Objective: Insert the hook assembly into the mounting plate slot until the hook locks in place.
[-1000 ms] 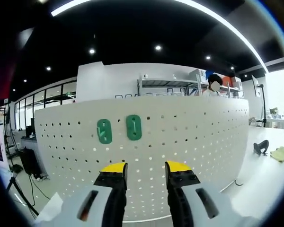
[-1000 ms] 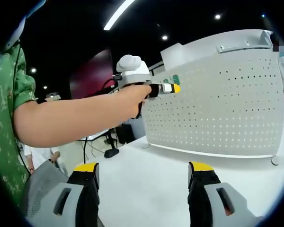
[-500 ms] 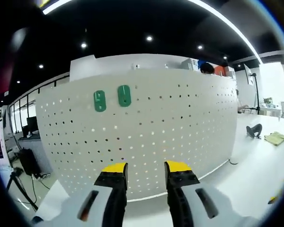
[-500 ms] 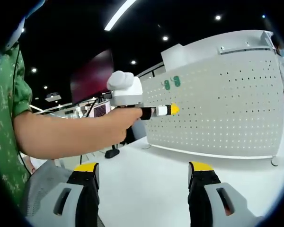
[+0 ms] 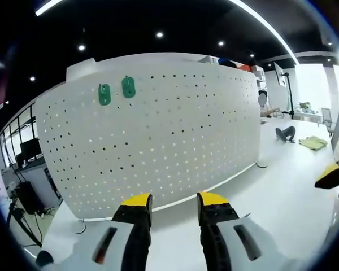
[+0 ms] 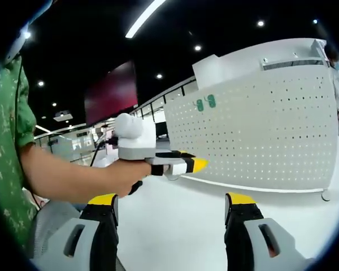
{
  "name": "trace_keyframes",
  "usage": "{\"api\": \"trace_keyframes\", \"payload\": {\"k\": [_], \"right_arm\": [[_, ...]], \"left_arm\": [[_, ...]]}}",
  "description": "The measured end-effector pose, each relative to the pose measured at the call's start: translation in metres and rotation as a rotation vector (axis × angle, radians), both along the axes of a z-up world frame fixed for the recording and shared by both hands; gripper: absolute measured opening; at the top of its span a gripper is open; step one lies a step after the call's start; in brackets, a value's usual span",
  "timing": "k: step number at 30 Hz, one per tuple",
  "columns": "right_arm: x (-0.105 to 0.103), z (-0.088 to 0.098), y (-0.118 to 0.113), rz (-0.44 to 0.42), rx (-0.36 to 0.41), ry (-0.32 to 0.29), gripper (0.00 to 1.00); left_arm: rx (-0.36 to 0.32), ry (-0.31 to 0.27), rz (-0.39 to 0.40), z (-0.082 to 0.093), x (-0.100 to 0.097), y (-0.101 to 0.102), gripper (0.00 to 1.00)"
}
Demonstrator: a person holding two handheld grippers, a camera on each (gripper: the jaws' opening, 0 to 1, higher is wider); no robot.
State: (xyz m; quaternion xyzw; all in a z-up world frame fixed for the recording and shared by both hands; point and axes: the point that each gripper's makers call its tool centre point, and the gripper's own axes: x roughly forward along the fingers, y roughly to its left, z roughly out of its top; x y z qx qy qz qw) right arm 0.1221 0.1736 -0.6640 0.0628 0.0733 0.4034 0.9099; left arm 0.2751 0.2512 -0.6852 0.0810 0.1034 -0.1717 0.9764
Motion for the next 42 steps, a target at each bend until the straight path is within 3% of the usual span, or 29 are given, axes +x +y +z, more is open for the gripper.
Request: {"api": "trace_keyframes", "payload": {"k": [9,21,31,42], "right_arm": [[-0.006,0.009,-0.003,-0.012,0.005,-0.025,0.79],[-0.012,0.038,-0.021,-0.060,0.000,-0.076,0.80],[-0.025,0.058,-0.020,-0.071,0.005,-0.110,0.80],[-0.030,0.056,-0.022,-0.084,0.004,-0.098,0.80]], "left_arm": [[0.000,0.033,-0.043,-0.010,-0.025,-0.003,0.32],[-0.006,0.054,-0.086,-0.014,-0.053,-0.008,0.32],[-0.014,0.076,-0.116,-0.018,-0.071,-0.013,0.32],[-0.011,0.100,-0.141,-0.023,-0.085,-0.010,0.31]]}}
